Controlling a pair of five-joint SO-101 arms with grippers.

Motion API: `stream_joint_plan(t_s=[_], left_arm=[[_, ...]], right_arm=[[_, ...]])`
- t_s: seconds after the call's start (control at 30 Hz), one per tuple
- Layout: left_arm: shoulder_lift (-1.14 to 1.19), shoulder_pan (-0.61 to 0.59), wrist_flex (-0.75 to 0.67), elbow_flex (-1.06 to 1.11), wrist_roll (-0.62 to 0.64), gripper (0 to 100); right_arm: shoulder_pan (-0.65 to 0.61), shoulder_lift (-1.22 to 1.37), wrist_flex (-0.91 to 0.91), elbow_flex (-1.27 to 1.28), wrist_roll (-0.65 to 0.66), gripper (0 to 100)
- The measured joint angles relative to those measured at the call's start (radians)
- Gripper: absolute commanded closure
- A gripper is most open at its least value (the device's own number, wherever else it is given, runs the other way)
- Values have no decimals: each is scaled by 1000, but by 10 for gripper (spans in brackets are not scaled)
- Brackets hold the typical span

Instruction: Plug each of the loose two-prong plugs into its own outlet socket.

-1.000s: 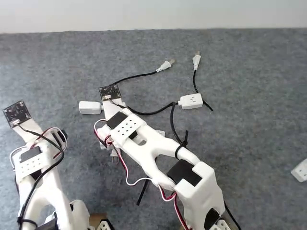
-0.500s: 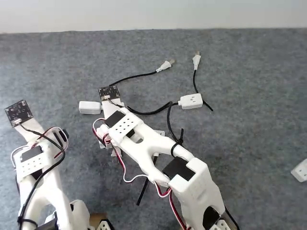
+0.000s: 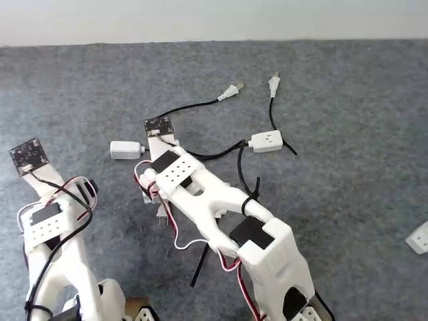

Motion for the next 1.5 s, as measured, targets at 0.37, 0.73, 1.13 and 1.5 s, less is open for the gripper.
stream_joint_plan(t_s=[0.37,0.73,1.13,1.5], left_arm=[[0,0,0,0,0,754],[0,11,0,0,0,754],[20,75,0,-5,2,754],[463,140,206,-391,6,934]], right_arm=[[32,9,38,-15,43,991],[32,-98,232,-41,130,991],[32,-272,367,-41,249,991],[32,-624,445,87,419,991]])
